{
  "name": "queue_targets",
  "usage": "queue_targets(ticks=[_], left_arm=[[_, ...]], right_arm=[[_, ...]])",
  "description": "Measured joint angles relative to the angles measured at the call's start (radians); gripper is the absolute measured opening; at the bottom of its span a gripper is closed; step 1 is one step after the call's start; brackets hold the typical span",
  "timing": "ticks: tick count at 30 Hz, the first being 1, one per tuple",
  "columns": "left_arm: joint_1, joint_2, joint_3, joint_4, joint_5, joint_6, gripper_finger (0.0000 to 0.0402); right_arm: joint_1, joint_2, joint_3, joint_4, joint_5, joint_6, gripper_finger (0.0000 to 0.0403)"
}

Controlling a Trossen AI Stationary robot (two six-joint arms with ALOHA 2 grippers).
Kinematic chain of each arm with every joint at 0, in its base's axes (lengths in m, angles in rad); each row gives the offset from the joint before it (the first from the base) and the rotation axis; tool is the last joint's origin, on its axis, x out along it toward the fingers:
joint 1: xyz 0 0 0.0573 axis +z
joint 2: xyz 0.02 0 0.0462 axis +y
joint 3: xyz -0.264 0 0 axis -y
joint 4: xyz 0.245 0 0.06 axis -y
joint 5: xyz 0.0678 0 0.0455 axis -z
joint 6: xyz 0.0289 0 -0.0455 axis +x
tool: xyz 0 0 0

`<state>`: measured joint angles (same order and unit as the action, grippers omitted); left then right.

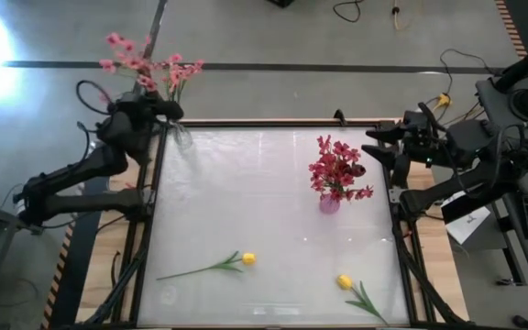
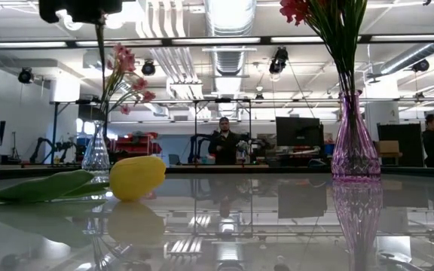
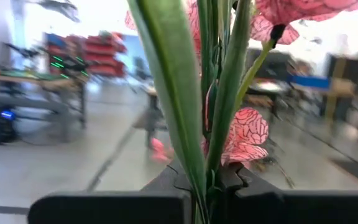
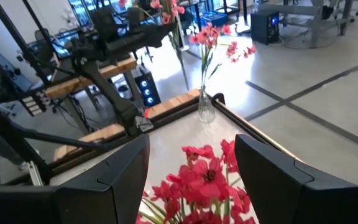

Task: Sort flowers into vase by color
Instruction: Put the pink flowers into the transparent vase

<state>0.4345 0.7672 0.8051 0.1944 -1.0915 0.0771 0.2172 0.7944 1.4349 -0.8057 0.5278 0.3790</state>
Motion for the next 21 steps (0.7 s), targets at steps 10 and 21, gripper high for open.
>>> queue_targets(ticks=[10,21], left_arm=[[0.217,0.078,-0.134,0.270,0.116,0.098,0.0000],[0.290,0.183,-0.093,0.250,0.168,0.099,0.0000]], right_arm=[[0.000,0.005,0.000,0.124,-0.001,-0.050,0.0228],[0.000,0.017,0.000,0.138,0.000,-0.048,0.0228]])
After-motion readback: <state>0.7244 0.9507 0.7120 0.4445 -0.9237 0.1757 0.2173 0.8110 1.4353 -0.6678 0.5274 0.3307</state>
